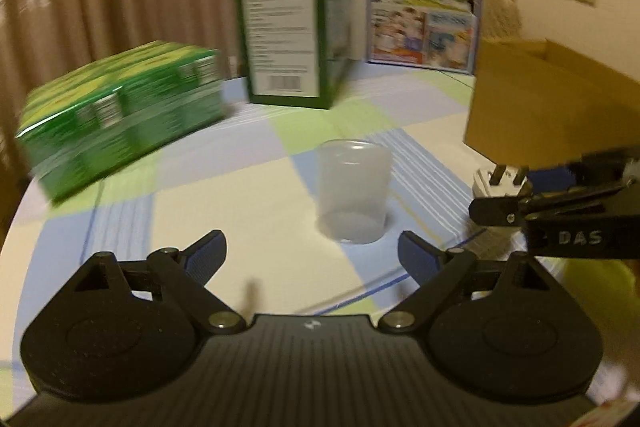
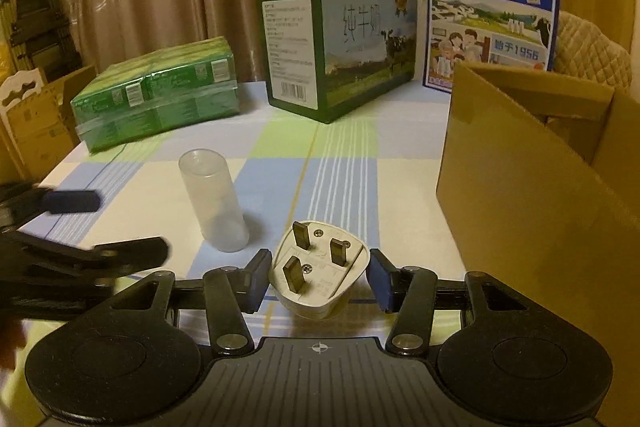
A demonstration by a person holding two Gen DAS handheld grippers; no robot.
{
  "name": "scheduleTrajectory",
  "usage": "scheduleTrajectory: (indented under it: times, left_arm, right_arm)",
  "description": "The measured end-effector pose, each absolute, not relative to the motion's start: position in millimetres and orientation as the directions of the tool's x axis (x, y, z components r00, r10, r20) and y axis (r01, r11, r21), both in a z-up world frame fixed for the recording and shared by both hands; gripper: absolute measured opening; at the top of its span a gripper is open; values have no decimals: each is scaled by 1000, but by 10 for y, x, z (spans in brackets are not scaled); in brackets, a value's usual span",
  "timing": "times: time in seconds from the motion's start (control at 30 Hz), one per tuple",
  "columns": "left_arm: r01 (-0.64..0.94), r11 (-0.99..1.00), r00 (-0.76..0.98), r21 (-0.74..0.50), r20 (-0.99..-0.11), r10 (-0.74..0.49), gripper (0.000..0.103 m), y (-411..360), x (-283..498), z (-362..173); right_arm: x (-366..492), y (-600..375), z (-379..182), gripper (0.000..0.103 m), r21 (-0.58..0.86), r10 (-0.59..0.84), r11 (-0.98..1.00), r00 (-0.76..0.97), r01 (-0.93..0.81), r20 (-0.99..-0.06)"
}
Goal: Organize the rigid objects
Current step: 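Close left tool around the clear plastic cup and lift it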
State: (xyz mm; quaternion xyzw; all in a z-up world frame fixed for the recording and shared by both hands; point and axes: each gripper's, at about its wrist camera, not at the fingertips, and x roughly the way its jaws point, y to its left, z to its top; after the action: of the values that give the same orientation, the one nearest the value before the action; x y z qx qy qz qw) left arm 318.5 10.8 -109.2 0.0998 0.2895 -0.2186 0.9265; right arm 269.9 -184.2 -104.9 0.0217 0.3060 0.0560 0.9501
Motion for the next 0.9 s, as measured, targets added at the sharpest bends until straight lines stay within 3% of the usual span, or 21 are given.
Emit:
scheduleTrajectory:
  times: [0.4,0.5,0.67,0.9]
  left_arm:
    - [568,822,688,38,-570,-449,77,-195,3557,-1199]
    - [574,819,679,23,-572,-460,69,-235,3628,-1213]
    - [583,811,674,43,-584,-453,47,-311,3658,-1204]
    - [518,855,692,36,-606,-393,46,-290,3462,-1101]
  right_arm:
    - [2765,-1907,-1050,48,68,122,993,814,-101,-569]
    - [2770,-1931,-1051,48,68,121,993,813,-100,-570]
    - [2783,-1940,-1048,48,67,119,993,810,-98,-574]
    - [2729,-1919,-973,48,70,126,992,811,-104,-572]
